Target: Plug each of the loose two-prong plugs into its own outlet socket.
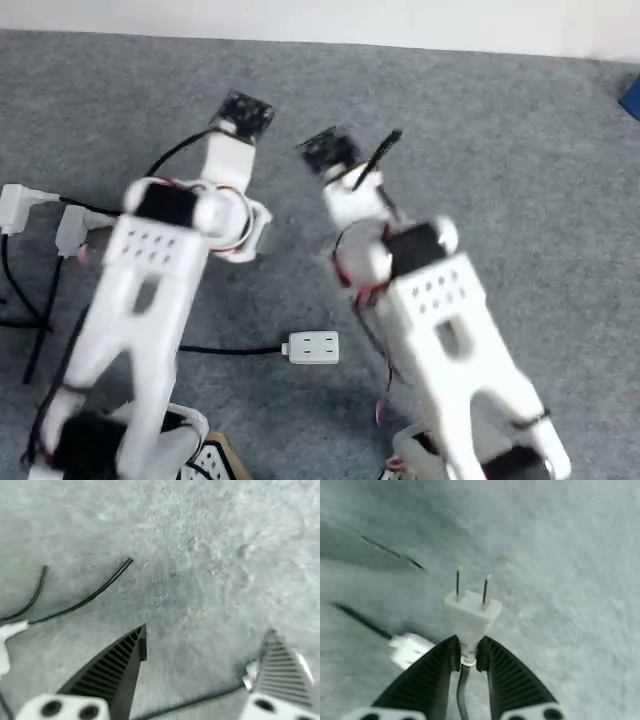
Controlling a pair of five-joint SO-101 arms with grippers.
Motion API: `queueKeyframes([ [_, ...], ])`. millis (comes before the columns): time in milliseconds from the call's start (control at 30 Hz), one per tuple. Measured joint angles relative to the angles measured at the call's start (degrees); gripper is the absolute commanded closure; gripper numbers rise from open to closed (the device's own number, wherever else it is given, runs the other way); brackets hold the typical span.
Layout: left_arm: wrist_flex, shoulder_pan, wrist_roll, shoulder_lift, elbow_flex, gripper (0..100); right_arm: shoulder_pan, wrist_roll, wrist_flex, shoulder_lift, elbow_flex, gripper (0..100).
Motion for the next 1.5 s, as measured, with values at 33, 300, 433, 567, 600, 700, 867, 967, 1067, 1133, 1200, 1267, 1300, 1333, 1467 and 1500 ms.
queueKeyframes([
  [33,2.46,0.00,0.00,-2.81,-0.26,60,-2.29,0.00,-0.88,-2.11,1.76,99.1],
  [300,-1.67,-6.68,-0.09,-26.81,16.53,60,-9.58,1.41,-4.57,-7.91,10.02,99.1],
  [433,-2.02,-8.26,-0.09,-35.16,19.96,60,-8.79,1.41,-7.65,-6.59,13.36,99.1],
  [567,-0.79,-7.65,-0.09,-38.77,21.27,60,-8.53,1.41,-9.49,-6.07,14.51,99.1],
  [600,-0.79,-6.86,-0.09,-38.77,22.15,60,-8.53,1.41,-9.58,-6.07,14.51,99.1],
  [700,-0.88,-4.04,-0.09,-38.07,25.49,60,-8.53,1.41,-9.58,-6.07,14.51,99.1],
  [867,-8.88,-2.11,-0.09,-33.32,31.56,60,-8.35,1.41,-9.58,-6.07,14.51,99.1],
  [967,-11.16,-2.11,-0.09,-30.15,31.74,60,-8.35,1.41,-9.58,-5.80,14.59,99.1],
  [1067,-10.64,-2.02,-0.09,-29.80,31.03,60,-8.44,1.41,-10.73,-5.54,15.47,99.1],
  [1133,-8.79,-1.85,-0.09,-30.33,29.36,60,-8.53,1.41,-11.78,-5.45,17.41,99.1],
  [1200,-7.38,-1.58,-0.09,-31.12,28.48,60,-8.62,1.41,-12.48,-5.45,18.37,99.1],
  [1267,-7.12,-1.58,-0.09,-31.30,28.31,60,-8.88,1.41,-12.75,-5.45,18.55,99.1],
  [1300,-7.12,-1.67,-0.09,-31.30,28.31,60,-8.97,1.41,-12.75,-5.45,18.64,99.1],
  [1333,-7.12,-1.67,-0.09,-31.30,28.31,60,-8.97,1.41,-12.75,-5.45,18.64,99.1],
  [1467,-7.12,-1.76,-0.09,-31.30,28.48,60,-8.97,1.41,-12.13,-5.45,18.64,99.1],
  [1500,-8.00,-1.76,-0.09,-31.30,29.36,60,-9.14,1.41,-11.60,-5.45,18.64,99.1],
])
